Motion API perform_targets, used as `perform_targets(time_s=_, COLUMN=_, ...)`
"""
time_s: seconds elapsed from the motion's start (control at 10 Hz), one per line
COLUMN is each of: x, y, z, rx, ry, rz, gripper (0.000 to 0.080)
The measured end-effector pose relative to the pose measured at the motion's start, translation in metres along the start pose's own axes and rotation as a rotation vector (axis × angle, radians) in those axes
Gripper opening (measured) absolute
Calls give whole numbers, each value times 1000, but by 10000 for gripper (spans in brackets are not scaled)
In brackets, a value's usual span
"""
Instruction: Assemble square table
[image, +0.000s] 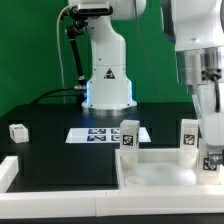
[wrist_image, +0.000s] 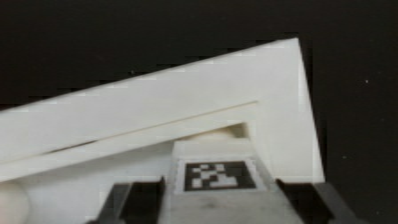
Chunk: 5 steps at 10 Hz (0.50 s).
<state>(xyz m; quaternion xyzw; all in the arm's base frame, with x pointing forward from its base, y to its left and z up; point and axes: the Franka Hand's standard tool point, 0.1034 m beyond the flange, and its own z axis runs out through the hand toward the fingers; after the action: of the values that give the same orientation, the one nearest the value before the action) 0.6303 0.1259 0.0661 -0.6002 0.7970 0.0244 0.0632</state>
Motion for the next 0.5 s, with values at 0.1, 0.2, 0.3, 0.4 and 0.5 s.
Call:
perform_targets(time_s=0.1, x=2, y=0, z=0, rx=2, ry=4, rz=49, gripper=291)
perform_targets(time_s=0.2, x=4, y=0, z=-1, rx=1, ry=18, rz=64, gripper=291)
perform_targets(time_s=0.3, x=4, y=1, z=-1, rx=1, ry=23, rz=71, gripper=291)
perform_targets(time_s=0.4, x=6, y=-1, z=-1, rx=4, ry=26, rz=75, gripper=291)
perform_targets(time_s=0.5, x=6, y=0, z=-1, rx=3, ry=26, rz=74, gripper=370)
